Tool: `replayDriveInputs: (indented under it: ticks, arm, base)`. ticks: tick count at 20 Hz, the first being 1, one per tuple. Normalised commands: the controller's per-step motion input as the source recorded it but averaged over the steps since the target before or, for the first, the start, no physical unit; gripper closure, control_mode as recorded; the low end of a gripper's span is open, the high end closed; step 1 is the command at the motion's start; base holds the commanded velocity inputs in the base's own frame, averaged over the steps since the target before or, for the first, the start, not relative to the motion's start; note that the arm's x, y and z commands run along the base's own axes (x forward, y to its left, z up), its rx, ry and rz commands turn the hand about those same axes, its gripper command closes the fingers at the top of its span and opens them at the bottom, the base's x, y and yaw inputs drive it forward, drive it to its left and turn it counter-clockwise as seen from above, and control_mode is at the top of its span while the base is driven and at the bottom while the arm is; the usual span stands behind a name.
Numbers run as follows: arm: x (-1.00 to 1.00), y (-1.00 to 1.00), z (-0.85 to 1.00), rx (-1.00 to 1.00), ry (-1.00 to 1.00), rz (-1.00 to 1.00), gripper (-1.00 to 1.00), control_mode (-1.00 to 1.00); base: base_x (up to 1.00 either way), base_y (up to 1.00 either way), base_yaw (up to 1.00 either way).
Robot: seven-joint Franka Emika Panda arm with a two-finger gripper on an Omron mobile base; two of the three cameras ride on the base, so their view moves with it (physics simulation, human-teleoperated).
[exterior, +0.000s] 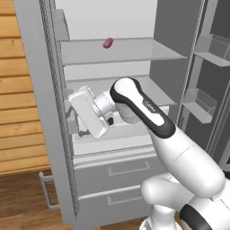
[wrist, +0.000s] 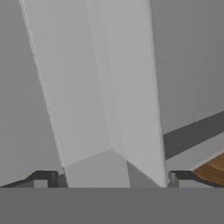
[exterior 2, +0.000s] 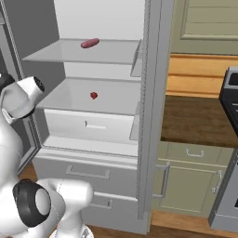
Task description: Take the strawberry from the fridge and place it on top of the pancake, located on the dining counter.
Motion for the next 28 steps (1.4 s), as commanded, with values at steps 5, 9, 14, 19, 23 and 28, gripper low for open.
replayDriveInputs:
  ticks: [5,9,14,19,23,28]
  arm:
    - [0.01,0.23,0.33,-0.06,-0.11,-0.01,-1.0,-1.0]
    - [0.04,0.2,0.67,-0.18,-0.03,0.0,-1.0,-1.0]
    - [-0.05,0.0,0.75,-0.09,-0.02,0.0,-1.0,-1.0]
    - [-0.01,-0.09,0.68,-0.04,0.0,0.0,-1.0,-1.0]
    - [0.0,0.0,0.31,-0.3,0.0,0.04,-1.0,-1.0]
    - [0.02,-0.28,0.14,-0.13,-0.01,0.01,-1.0,-1.0]
  base:
    - [0.0,0.0,0.0]
    - [0.0,0.0,0.0]
    - [0.0,0.0,0.0]
    - [0.0,0.0,0.0]
    - [0.0,0.0,0.0]
    - [0.0,0.0,0.0]
